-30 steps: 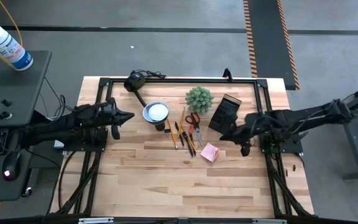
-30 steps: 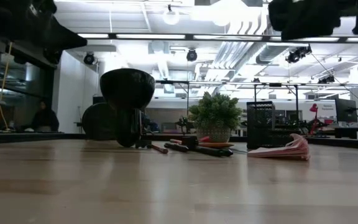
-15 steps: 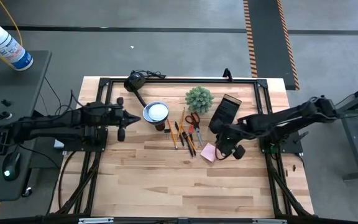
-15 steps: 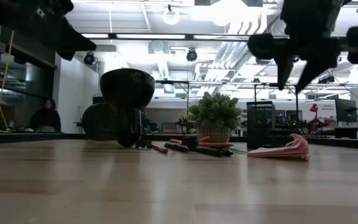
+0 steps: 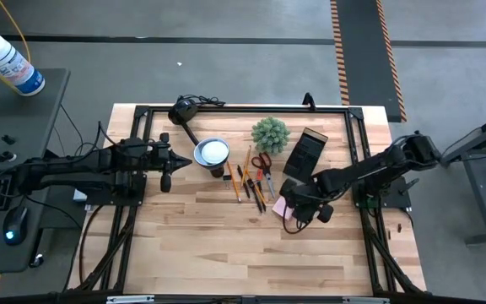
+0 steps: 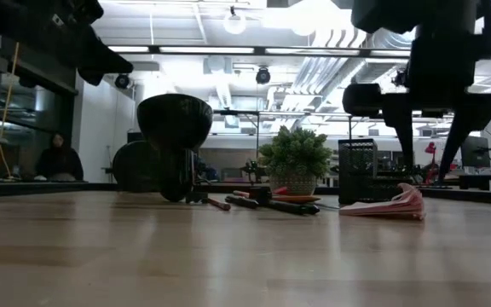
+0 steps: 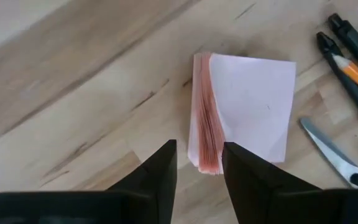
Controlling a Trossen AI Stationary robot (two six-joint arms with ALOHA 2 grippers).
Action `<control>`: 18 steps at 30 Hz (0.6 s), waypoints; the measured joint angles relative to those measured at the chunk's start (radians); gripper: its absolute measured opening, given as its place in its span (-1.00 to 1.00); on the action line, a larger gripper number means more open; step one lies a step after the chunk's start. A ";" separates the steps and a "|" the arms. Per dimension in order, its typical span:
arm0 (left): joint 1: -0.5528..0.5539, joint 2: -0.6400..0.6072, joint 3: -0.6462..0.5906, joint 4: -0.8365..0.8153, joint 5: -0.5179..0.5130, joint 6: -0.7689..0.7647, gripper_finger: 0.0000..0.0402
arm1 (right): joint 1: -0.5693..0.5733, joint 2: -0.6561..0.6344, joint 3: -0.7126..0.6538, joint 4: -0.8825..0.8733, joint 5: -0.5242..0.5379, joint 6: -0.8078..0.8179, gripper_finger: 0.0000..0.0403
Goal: Pick and place office supplies into organizer
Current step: Put the pink sticky notes into the desk organizer
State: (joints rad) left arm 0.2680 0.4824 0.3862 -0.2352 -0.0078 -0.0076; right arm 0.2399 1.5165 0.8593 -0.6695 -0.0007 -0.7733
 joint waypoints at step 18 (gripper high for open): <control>0.000 0.000 0.000 0.000 0.000 0.000 -1.00 | 0.016 0.068 0.000 0.077 0.051 -0.098 -0.02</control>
State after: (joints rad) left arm 0.2680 0.4824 0.3862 -0.2352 -0.0078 -0.0078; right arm 0.2562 1.5843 0.8589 -0.5930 0.0502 -0.8709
